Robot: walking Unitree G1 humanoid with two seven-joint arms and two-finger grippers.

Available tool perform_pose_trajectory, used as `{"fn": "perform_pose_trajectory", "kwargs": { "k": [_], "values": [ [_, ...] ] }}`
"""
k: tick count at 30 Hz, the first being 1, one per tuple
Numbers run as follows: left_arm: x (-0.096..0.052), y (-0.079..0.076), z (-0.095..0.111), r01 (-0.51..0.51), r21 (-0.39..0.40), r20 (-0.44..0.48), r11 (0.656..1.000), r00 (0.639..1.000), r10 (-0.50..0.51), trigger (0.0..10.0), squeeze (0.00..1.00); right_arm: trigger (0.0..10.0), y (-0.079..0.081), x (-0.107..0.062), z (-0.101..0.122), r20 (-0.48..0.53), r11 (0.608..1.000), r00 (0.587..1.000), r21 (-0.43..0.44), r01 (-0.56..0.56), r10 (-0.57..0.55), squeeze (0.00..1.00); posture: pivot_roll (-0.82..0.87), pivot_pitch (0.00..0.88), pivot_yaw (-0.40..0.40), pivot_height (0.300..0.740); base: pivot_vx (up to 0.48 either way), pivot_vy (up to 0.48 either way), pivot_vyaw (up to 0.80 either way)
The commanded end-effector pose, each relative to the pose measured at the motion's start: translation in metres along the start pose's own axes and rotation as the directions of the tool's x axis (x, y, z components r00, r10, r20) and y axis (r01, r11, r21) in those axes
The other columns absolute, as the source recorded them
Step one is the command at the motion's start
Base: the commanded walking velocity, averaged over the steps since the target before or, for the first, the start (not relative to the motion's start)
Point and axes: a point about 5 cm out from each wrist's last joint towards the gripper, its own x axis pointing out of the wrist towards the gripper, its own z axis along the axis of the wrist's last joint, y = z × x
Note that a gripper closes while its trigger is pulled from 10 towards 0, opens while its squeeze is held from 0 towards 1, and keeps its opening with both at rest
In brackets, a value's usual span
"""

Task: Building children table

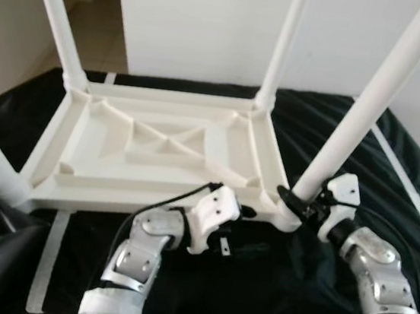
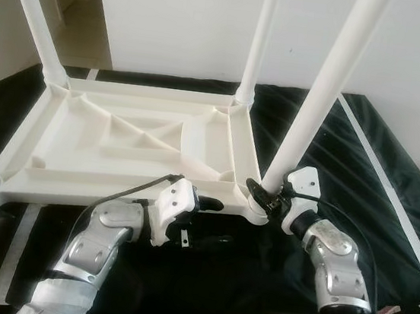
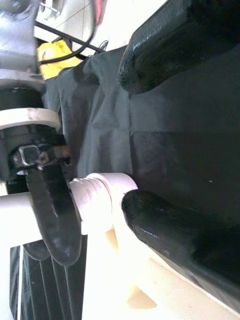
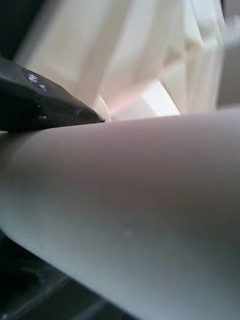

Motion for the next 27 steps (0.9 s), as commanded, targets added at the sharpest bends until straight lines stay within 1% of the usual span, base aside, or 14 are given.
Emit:
{"fn": "perform_pose_trajectory", "kwargs": {
  "k": [1, 2, 3, 4, 5, 12, 13, 14, 15, 16, 18, 19, 22, 27],
  "values": [
    [0.0, 0.011, 0.001, -0.207, 0.001, 0.003, 0.978, 0.978, 0.207, 10.0, 0.0, 10.0, 0.001, -0.003, -0.015, -0.086, 0.999, 0.995, 0.01, 0.053, -0.052, 0.0, -0.02, 0.0, -0.052, 0.74, 0.0, 0.0, 0.0],
    [0.0, 0.011, 0.001, -0.207, 0.001, 0.003, 0.978, 0.978, 0.207, 10.0, 0.0, 10.0, 0.001, -0.003, -0.015, -0.086, 0.999, 0.995, 0.01, 0.053, -0.052, 0.0, -0.02, 0.0, -0.052, 0.74, 0.0, 0.0, 0.0],
    [0.0, 0.01, 0.0, -0.206, 0.001, 0.002, 0.979, 0.979, 0.206, 10.0, 0.0, 10.0, 0.001, -0.003, -0.015, -0.085, 0.995, 0.991, 0.013, 0.104, -0.102, 0.0, -0.03, 0.0, -0.055, 0.74, 0.0, 0.0, 0.0],
    [0.0, 0.01, 0.0, -0.206, 0.001, 0.002, 0.979, 0.979, 0.206, 10.0, 0.0, 10.0, 0.001, -0.003, -0.015, -0.085, 0.995, 0.991, 0.013, 0.104, -0.102, 0.0, -0.03, 0.0, -0.055, 0.74, 0.0, 0.0, 0.0],
    [0.0, 0.01, 0.0, -0.205, 0.0, 0.001, 0.979, 0.979, 0.205, 10.0, 0.0, 10.0, 0.004, -0.002, -0.015, -0.088, 0.989, 0.986, 0.03, 0.142, -0.139, 0.0, -0.03, 0.0, -0.055, 0.74, 0.0, 0.0, 0.0],
    [0.002, 0.01, -0.001, -0.217, 0.015, 0.002, 0.976, 0.976, 0.217, 10.0, 0.0, 10.0, 0.019, -0.001, -0.019, -0.135, 0.971, 0.966, 0.064, 0.229, -0.219, 0.0, -0.03, 0.0, -0.063, 0.74, 0.0, 0.0, 0.0],
    [0.002, 0.01, -0.001, -0.229, 0.021, 0.004, 0.973, 0.973, 0.229, 10.0, 0.0, 10.0, 0.023, -0.001, -0.023, -0.161, 0.956, 0.952, 0.088, 0.279, -0.262, 0.0, -0.03, 0.0, -0.067, 0.74, 0.0, 0.0, 0.0],
    [0.002, 0.01, -0.001, -0.229, 0.021, 0.004, 0.973, 0.973, 0.229, 10.0, 0.0, 10.0, 0.023, -0.001, -0.023, -0.161, 0.956, 0.952, 0.088, 0.279, -0.262, 0.0, -0.03, 0.0, -0.067, 0.74, 0.0, 0.0, 0.0],
    [0.002, 0.011, -0.001, -0.247, 0.025, 0.002, 0.969, 0.969, 0.247, 10.0, 0.0, 10.0, 0.027, -0.002, -0.026, -0.18, 0.94, 0.936, 0.108, 0.323, -0.302, 0.0, -0.03, 0.0, -0.068, 0.74, 0.0, 0.0, 0.0],
    [0.002, 0.011, -0.001, -0.247, 0.025, 0.002, 0.969, 0.969, 0.247, 10.0, 0.0, 10.0, 0.027, -0.002, -0.026, -0.18, 0.94, 0.936, 0.108, 0.323, -0.302, 0.0, -0.03, 0.0, -0.068, 0.74, 0.0, 0.0, 0.0],
    [0.003, 0.012, -0.002, -0.269, 0.026, -0.004, 0.963, 0.963, 0.269, 10.0, 0.0, 10.0, 0.032, -0.003, -0.028, -0.193, 0.916, 0.915, 0.124, 0.381, -0.354, 0.0, -0.03, 0.0, -0.073, 0.74, 0.0, 0.0, 0.0],
    [0.003, 0.012, -0.002, -0.269, 0.026, -0.004, 0.963, 0.963, 0.269, 10.0, 0.0, 10.0, 0.032, -0.003, -0.028, -0.193, 0.916, 0.915, 0.124, 0.381, -0.354, 0.0, -0.03, 0.0, -0.073, 0.74, 0.0, 0.0, 0.0],
    [0.004, 0.014, -0.002, -0.309, 0.05, -0.006, 0.95, 0.951, 0.309, 10.0, 0.0, 10.0, 0.037, -0.005, -0.031, -0.219, 0.859, 0.864, 0.151, 0.489, -0.454, 0.0, -0.02, 0.0, -0.077, 0.74, 0.0, 0.0, 0.0],
    [0.003, 0.016, -0.002, -0.35, 0.064, -0.011, 0.935, 0.936, 0.351, 10.0, 0.0, 10.0, 0.044, -0.005, -0.026, -0.22, 0.838, 0.847, 0.163, 0.521, -0.484, 0.0, -0.01, 0.0, -0.077, 0.74, 0.0, 0.0, 0.0]
  ]
}}
